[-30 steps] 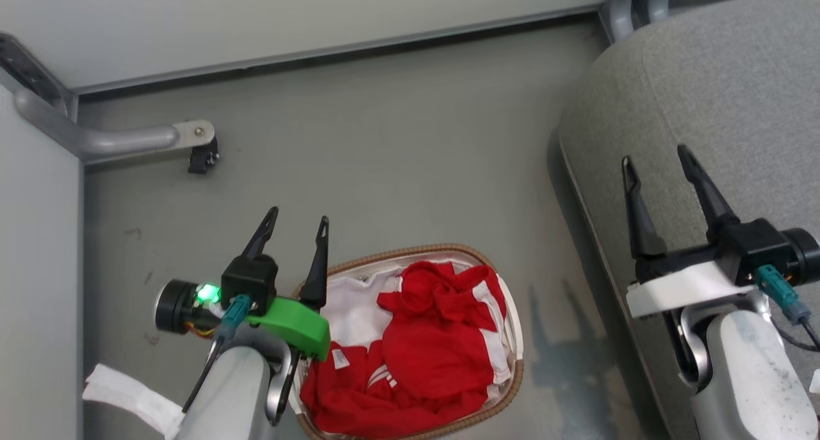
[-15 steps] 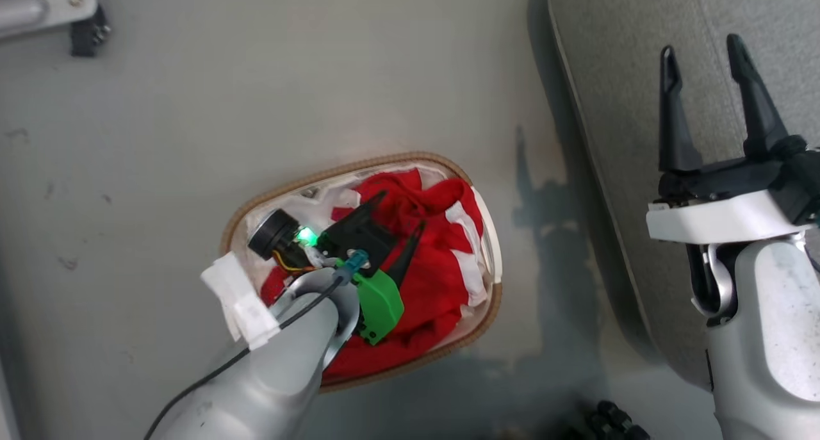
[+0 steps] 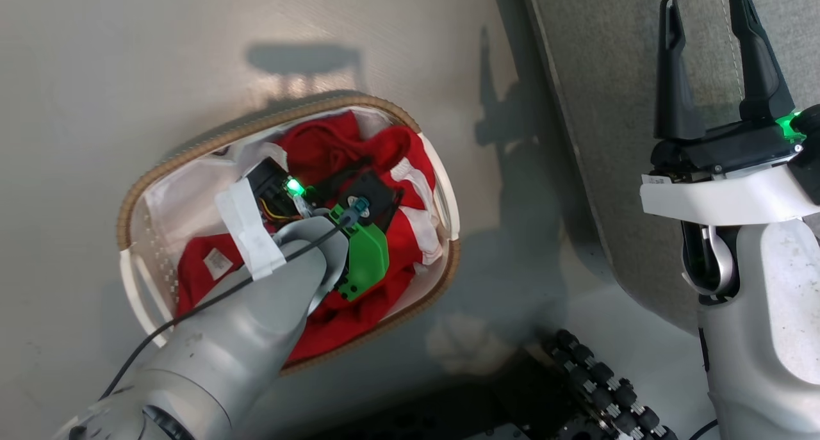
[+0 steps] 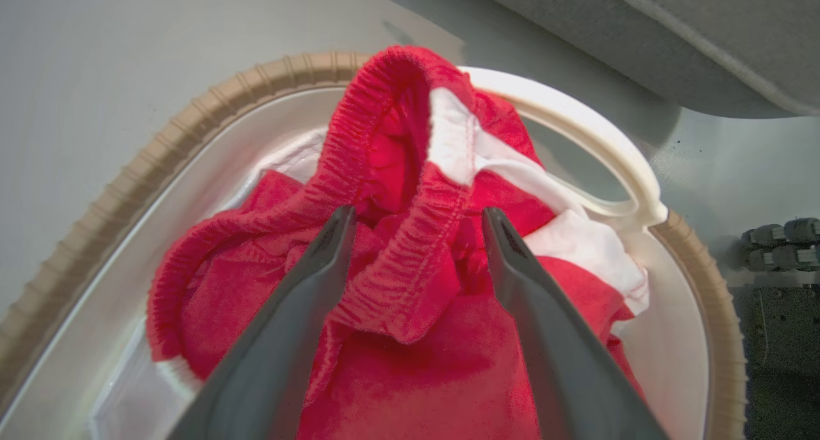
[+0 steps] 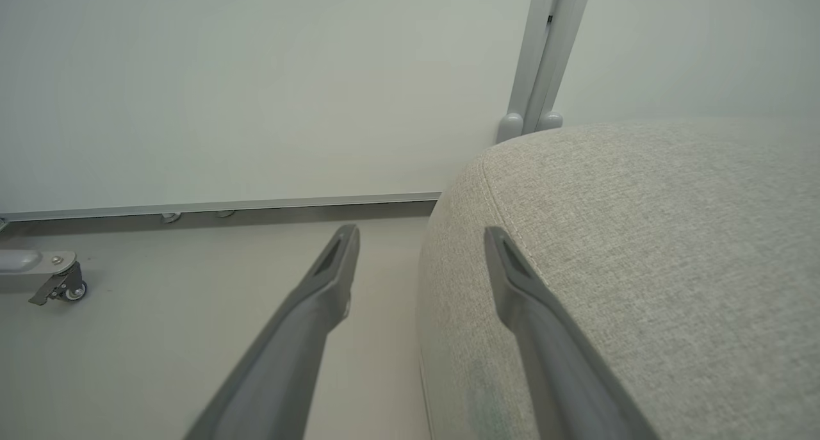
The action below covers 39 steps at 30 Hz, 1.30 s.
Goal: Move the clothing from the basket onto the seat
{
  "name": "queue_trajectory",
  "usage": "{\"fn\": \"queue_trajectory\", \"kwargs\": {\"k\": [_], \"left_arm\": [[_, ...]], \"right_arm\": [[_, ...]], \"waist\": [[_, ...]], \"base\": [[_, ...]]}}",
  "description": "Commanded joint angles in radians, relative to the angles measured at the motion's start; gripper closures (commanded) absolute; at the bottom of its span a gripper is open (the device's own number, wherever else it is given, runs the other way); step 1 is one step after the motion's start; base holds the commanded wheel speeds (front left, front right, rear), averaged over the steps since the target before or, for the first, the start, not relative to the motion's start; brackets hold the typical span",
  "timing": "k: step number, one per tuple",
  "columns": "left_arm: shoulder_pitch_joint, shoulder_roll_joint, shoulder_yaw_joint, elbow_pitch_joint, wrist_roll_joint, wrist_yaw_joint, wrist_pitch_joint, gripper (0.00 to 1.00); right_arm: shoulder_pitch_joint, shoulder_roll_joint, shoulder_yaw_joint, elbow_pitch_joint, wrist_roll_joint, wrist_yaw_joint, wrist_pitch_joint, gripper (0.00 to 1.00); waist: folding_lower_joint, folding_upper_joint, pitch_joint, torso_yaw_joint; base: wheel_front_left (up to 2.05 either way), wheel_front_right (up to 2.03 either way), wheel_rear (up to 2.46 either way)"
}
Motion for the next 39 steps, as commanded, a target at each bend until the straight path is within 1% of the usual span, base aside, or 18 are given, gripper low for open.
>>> {"fn": "queue_trajectory", "kwargs": {"k": [1,2,3,4,5,6,12,18,21,26,32,39], "left_arm": [[-0.029,0.010,-0.006,0.014,-0.020,-0.003,-0.003,0.00],[-0.034,0.010,-0.006,0.021,-0.033,-0.003,-0.005,0.18],[-0.039,0.009,-0.009,0.029,-0.042,-0.003,-0.009,0.45],[-0.042,0.008,-0.013,0.033,-0.049,-0.003,-0.010,0.60],[-0.044,0.006,-0.019,0.037,-0.058,-0.003,-0.013,0.82],[-0.045,0.005,-0.023,0.038,-0.066,-0.003,-0.014,1.00],[-0.040,0.001,-0.037,0.025,-0.108,-0.003,-0.042,1.00],[0.009,0.000,-0.029,-0.029,-0.142,-0.003,-0.055,1.00],[0.047,0.017,0.019,-0.115,-0.147,-0.003,-0.053,1.00],[0.138,0.045,0.086,-0.256,-0.118,0.005,-0.052,1.00],[0.252,0.072,0.173,-0.416,-0.073,0.010,-0.052,1.00],[0.343,0.093,0.274,-0.550,-0.031,0.012,-0.052,1.00]], "right_arm": [[-0.019,-0.002,0.000,-0.007,0.010,-0.001,-0.005,0.00],[-0.020,-0.001,-0.002,-0.007,0.012,-0.001,-0.005,0.00],[-0.020,-0.002,-0.003,-0.006,0.014,-0.001,-0.005,0.00],[-0.021,-0.002,-0.002,-0.005,0.015,-0.001,-0.005,0.00],[-0.022,-0.002,-0.002,-0.003,0.017,-0.001,-0.005,0.00],[-0.024,-0.002,-0.002,-0.001,0.019,-0.001,-0.005,0.00],[-0.023,-0.002,-0.002,0.017,0.005,-0.001,-0.005,0.00],[0.009,-0.002,0.004,0.042,-0.031,-0.001,-0.005,0.00],[0.029,-0.003,0.005,0.060,-0.055,-0.001,-0.005,0.00],[0.076,-0.003,0.014,0.091,-0.089,-0.001,-0.005,0.00],[0.152,-0.003,0.018,0.131,-0.132,-0.001,-0.005,0.00],[0.265,-0.003,0.036,0.174,-0.156,-0.001,-0.005,0.00]], "waist": [[-0.0001,-0.0001,0.074,-0.064],[-0.0001,-0.0001,0.077,-0.064],[-0.0001,-0.0001,0.079,-0.065],[-0.0001,-0.0001,0.080,-0.065],[-0.0001,-0.0001,0.080,-0.064],[-0.0001,-0.0001,0.080,-0.064],[-0.0001,-0.0001,0.040,-0.041],[-0.0001,-0.0001,-0.062,0.003],[-0.0001,-0.0001,-0.131,0.029],[-0.0001,-0.0001,-0.257,0.066],[-0.0001,-0.0001,-0.440,0.112],[-0.0001,-0.0001,-0.637,0.155]], "base": [[0.00,0.00,0.00],[0.00,0.00,0.00],[0.00,0.00,0.00],[0.00,0.00,0.00],[0.00,0.00,0.00],[0.00,0.00,0.00],[0.00,0.00,0.00],[0.00,0.00,0.00],[0.00,0.00,0.00],[0.00,0.00,0.00],[0.00,0.00,0.00],[0.00,0.00,0.00]]}}
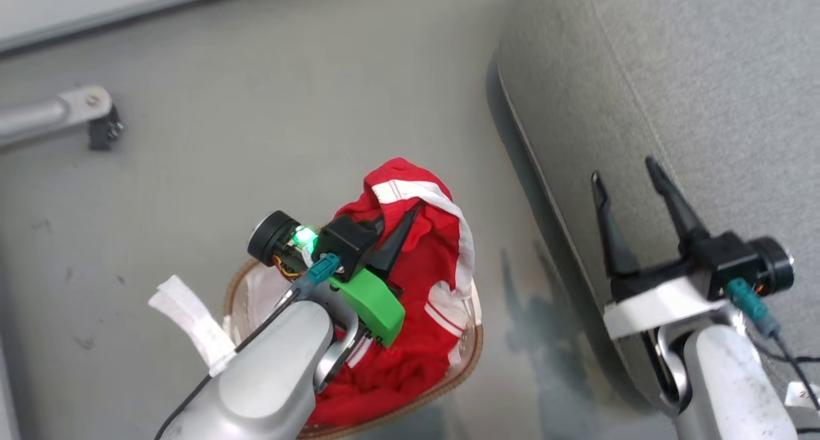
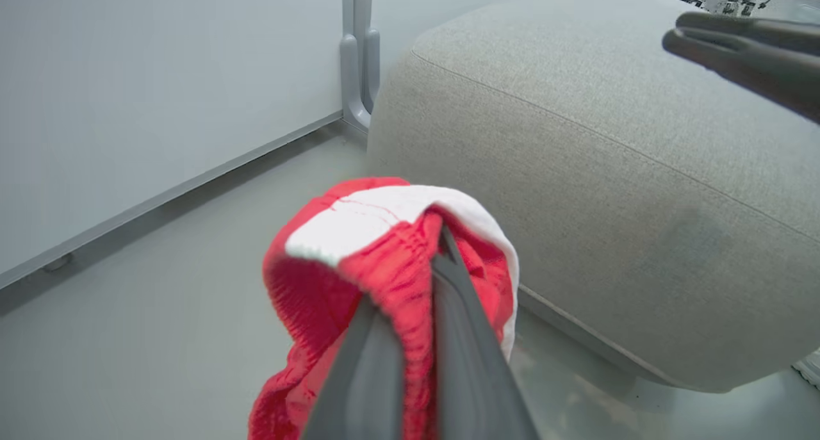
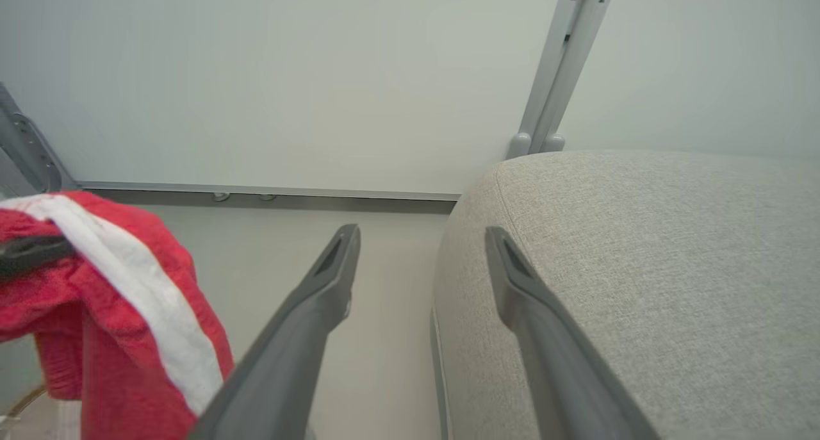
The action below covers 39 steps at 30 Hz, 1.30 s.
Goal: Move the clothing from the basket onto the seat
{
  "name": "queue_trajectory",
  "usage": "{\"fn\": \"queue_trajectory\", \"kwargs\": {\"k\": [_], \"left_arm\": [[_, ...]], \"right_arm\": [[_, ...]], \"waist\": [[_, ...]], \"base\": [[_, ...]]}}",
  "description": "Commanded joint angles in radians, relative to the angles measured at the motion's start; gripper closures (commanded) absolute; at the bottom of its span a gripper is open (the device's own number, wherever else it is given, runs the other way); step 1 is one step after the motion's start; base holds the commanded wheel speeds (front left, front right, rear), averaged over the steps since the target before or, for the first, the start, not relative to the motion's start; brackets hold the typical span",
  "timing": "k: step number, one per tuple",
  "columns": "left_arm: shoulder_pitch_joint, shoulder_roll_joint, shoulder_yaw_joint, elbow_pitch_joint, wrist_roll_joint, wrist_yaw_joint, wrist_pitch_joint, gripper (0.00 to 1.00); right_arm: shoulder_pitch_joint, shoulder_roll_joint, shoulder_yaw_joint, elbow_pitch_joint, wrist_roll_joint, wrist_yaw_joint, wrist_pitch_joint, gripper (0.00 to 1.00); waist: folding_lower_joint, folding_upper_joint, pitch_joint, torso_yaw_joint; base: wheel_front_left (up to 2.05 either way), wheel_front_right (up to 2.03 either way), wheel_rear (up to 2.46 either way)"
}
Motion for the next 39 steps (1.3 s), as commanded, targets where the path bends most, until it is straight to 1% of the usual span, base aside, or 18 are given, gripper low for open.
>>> {"fn": "queue_trajectory", "kwargs": {"k": [1,7,13,19,25,33,36,39], "left_arm": [[0.032,0.010,0.019,-0.021,0.017,0.005,0.000,1.00],[0.034,0.048,0.065,-0.091,0.057,-0.002,0.000,1.00],[-0.049,0.099,0.068,-0.129,0.080,-0.008,-0.001,1.00],[-0.175,0.153,0.056,-0.153,0.083,-0.009,0.000,1.00],[-0.286,0.189,0.043,-0.177,0.062,-0.009,0.000,1.00],[-0.368,0.210,-0.018,-0.201,0.022,-0.010,0.004,1.00],[-0.391,0.211,-0.038,-0.209,0.010,-0.010,0.006,1.00],[-0.405,0.209,-0.056,-0.215,0.001,-0.010,0.005,1.00]], "right_arm": [[0.038,-0.004,0.008,0.009,-0.005,-0.001,-0.005,0.00],[0.113,-0.005,0.045,0.034,-0.012,-0.001,-0.005,0.00],[0.137,-0.004,0.086,0.049,-0.004,-0.001,-0.005,0.00],[0.126,-0.004,0.129,0.054,-0.004,-0.001,-0.005,0.00],[0.096,-0.004,0.182,0.062,-0.013,-0.001,-0.005,0.00],[0.019,-0.004,0.233,0.105,-0.068,-0.001,-0.005,0.00],[-0.029,-0.004,0.264,0.166,-0.101,-0.001,-0.005,0.00],[-0.083,-0.018,0.283,0.227,-0.112,-0.001,-0.005,0.00]], "waist": [[0.0001,0.0000,-0.231,0.086],[0.0001,0.0000,-0.362,0.097],[0.0001,0.0000,-0.429,0.093],[0.0001,0.0000,-0.446,0.089],[0.0001,0.0000,-0.450,0.083],[0.0001,0.0000,-0.447,0.089],[0.0001,0.0000,-0.446,0.096],[0.0001,0.0000,-0.448,0.105]], "base": [[0.00,0.00,0.00],[0.00,0.00,0.00],[0.00,0.00,0.00],[0.00,0.00,0.00],[0.00,0.00,0.00],[0.00,0.00,0.00],[0.00,0.00,0.00],[0.00,0.00,0.00]]}}
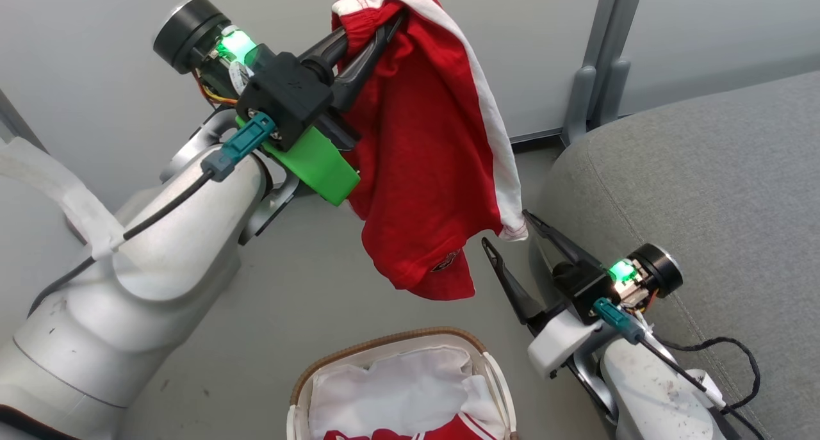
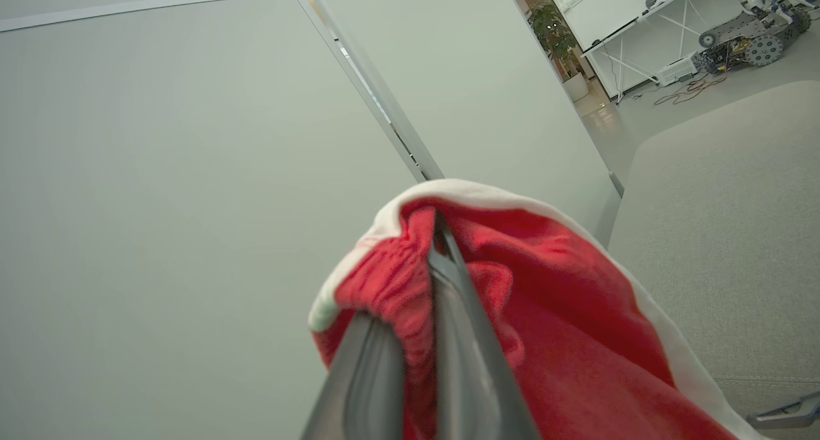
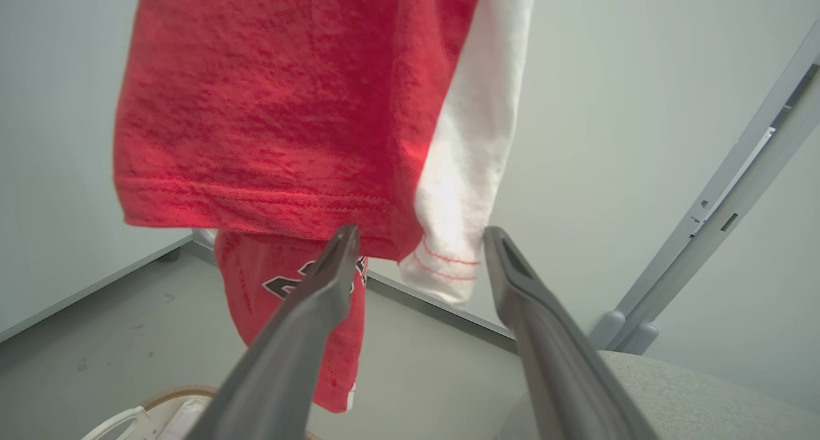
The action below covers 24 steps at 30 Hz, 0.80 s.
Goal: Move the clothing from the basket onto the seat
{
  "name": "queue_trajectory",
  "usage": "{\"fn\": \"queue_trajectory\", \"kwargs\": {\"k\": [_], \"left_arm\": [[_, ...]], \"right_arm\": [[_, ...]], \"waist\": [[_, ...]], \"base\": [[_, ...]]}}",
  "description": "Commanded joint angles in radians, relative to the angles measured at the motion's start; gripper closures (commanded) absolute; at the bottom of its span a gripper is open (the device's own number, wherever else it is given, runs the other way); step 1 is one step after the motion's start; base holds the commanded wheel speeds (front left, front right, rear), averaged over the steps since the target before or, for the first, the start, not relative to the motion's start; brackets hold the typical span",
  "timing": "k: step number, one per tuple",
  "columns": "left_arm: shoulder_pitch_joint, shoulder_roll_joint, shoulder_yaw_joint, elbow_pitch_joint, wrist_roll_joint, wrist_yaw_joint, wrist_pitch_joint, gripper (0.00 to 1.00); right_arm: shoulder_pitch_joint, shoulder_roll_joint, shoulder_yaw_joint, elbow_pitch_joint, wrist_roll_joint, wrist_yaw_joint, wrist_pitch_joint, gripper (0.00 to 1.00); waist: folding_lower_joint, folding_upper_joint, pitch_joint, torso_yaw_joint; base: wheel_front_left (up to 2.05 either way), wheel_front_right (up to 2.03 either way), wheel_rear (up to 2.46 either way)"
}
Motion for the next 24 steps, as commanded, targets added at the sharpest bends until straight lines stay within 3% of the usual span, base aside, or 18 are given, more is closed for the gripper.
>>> {"fn": "queue_trajectory", "kwargs": {"k": [1,6,19,20,21,23,24], "left_arm": [[-0.019,-0.003,-0.009,-0.006,-0.007,-0.003,-0.003,1.00],[-0.027,-0.012,-0.039,-0.020,-0.019,-0.003,-0.005,1.00],[0.001,-0.019,-0.110,-0.035,-0.058,-0.003,-0.008,1.00],[0.006,-0.020,-0.112,-0.034,-0.059,-0.003,-0.008,1.00],[0.014,-0.021,-0.114,-0.032,-0.065,-0.003,-0.009,1.00],[0.029,-0.023,-0.110,-0.026,-0.079,-0.003,-0.009,1.00],[0.035,-0.023,-0.107,-0.024,-0.084,-0.003,-0.009,1.00]], "right_arm": [[-0.032,-0.018,0.007,0.023,0.000,-0.001,-0.005,0.00],[-0.100,-0.050,0.051,0.077,0.028,-0.001,-0.005,0.00],[-0.288,-0.137,0.380,0.171,0.218,-0.001,-0.005,0.00],[-0.298,-0.139,0.395,0.174,0.229,-0.001,-0.005,0.05],[-0.309,-0.140,0.410,0.177,0.245,-0.001,-0.005,0.52],[-0.322,-0.139,0.414,0.178,0.266,-0.001,-0.005,0.63],[-0.324,-0.139,0.414,0.180,0.270,-0.001,-0.005,0.76]], "waist": [[0.0001,0.0000,-0.003,0.008],[0.0001,0.0000,-0.012,0.024],[0.0001,0.0000,-0.028,0.047],[0.0001,0.0000,-0.028,0.049],[0.0001,0.0000,-0.029,0.051],[0.0001,0.0000,-0.030,0.053],[0.0001,0.0000,-0.031,0.054]], "base": [[0.00,0.00,0.00],[0.00,0.00,0.00],[0.00,0.00,0.00],[0.00,0.00,0.00],[0.00,0.00,0.00],[0.00,0.00,0.00],[0.00,0.00,0.00]]}}
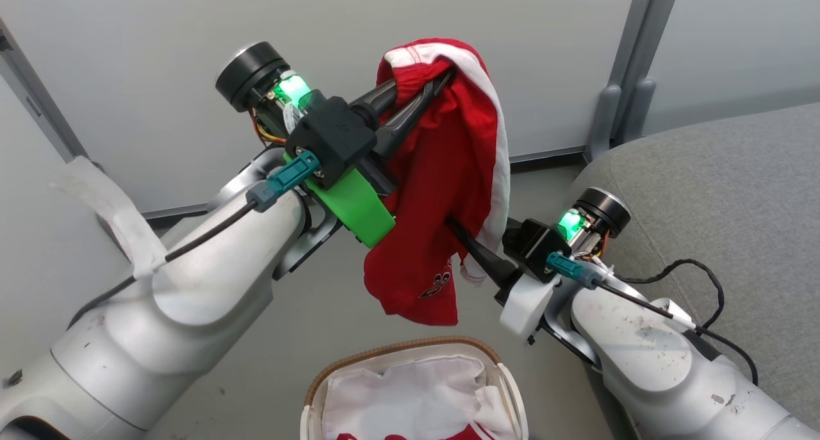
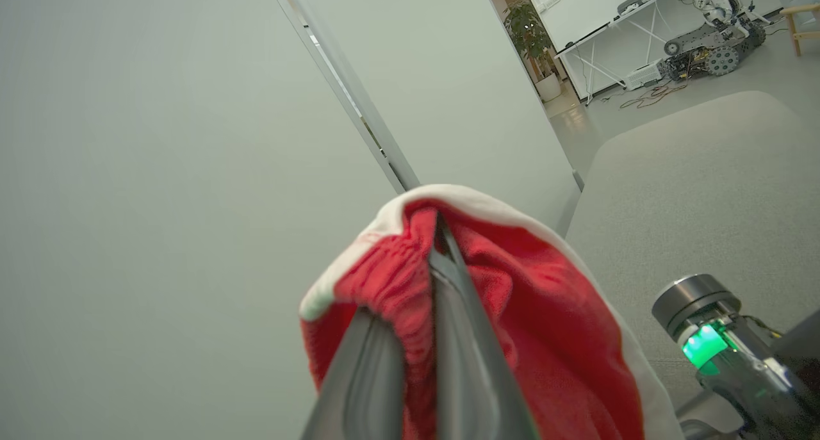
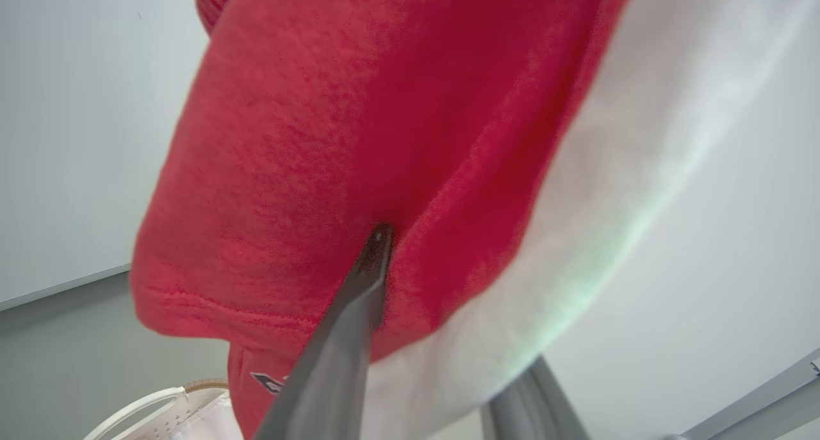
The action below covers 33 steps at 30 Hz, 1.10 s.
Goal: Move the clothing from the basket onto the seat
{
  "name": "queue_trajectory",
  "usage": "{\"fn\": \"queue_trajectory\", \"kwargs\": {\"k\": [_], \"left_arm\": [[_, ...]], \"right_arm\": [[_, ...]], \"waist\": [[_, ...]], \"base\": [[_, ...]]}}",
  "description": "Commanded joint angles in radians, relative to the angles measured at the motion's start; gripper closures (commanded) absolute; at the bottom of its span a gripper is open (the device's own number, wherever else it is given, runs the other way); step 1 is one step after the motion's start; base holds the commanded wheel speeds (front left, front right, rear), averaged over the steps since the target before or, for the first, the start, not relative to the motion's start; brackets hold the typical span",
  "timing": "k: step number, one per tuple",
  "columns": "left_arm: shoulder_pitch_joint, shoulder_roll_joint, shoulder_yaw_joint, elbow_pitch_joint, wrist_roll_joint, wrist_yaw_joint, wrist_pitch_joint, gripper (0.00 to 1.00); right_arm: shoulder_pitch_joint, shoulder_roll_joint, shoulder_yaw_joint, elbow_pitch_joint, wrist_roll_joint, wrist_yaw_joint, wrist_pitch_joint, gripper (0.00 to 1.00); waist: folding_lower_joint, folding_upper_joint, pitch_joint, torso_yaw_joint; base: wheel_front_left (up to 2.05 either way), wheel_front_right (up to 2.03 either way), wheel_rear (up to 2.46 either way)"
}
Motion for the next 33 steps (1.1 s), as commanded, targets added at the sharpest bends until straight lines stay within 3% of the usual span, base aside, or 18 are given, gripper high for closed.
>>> {"fn": "queue_trajectory", "kwargs": {"k": [1,2,3,10,13,14,15,22,33], "left_arm": [[0.025,-0.001,0.009,0.006,-0.009,-0.003,-0.004,1.00],[0.034,0.000,0.011,0.009,-0.015,-0.002,-0.004,1.00],[0.045,0.000,0.015,0.011,-0.023,0.001,-0.004,1.00],[0.133,-0.007,0.066,0.011,-0.053,0.017,-0.003,1.00],[0.207,-0.017,0.127,0.006,-0.069,0.034,-0.003,0.48],[0.227,-0.021,0.144,0.008,-0.072,0.037,-0.003,0.04],[0.253,-0.028,0.166,0.010,-0.076,0.040,-0.003,0.00],[0.409,-0.074,0.268,0.044,-0.020,0.048,-0.003,0.00],[0.649,-0.199,0.392,0.095,0.045,0.011,-0.003,0.00]], "right_arm": [[-0.008,0.000,0.001,0.004,0.009,-0.001,-0.005,0.88],[-0.008,0.002,0.001,0.002,0.013,-0.001,-0.005,0.98],[-0.007,0.003,0.001,-0.001,0.016,-0.001,-0.005,1.00],[0.002,-0.004,-0.025,-0.025,0.011,-0.001,-0.005,1.00],[0.013,-0.003,-0.064,-0.037,0.010,-0.001,-0.005,1.00],[0.015,-0.004,-0.073,-0.039,0.009,-0.001,-0.005,1.00],[0.018,-0.005,-0.086,-0.041,0.006,-0.001,-0.005,1.00],[0.036,-0.016,-0.168,-0.064,-0.020,-0.001,-0.005,1.00],[0.076,-0.034,-0.296,-0.101,-0.066,-0.001,-0.005,1.00]], "waist": [[0.0000,0.0000,-0.001,0.001],[0.0000,0.0000,-0.001,0.002],[0.0000,0.0000,-0.001,0.002],[0.0000,0.0000,0.004,-0.003],[0.0000,0.0000,0.009,-0.010],[0.0000,0.0000,0.011,-0.011],[0.0000,0.0000,0.012,-0.013],[0.0000,0.0000,0.022,-0.018],[0.0000,0.0000,0.034,-0.022]], "base": [[0.00,0.00,0.00],[0.00,0.00,0.00],[0.00,0.00,0.00],[0.00,0.00,0.00],[0.00,0.00,0.00],[0.00,0.00,0.00],[0.00,0.00,0.00],[0.00,0.00,0.00],[0.00,0.00,0.00]]}}
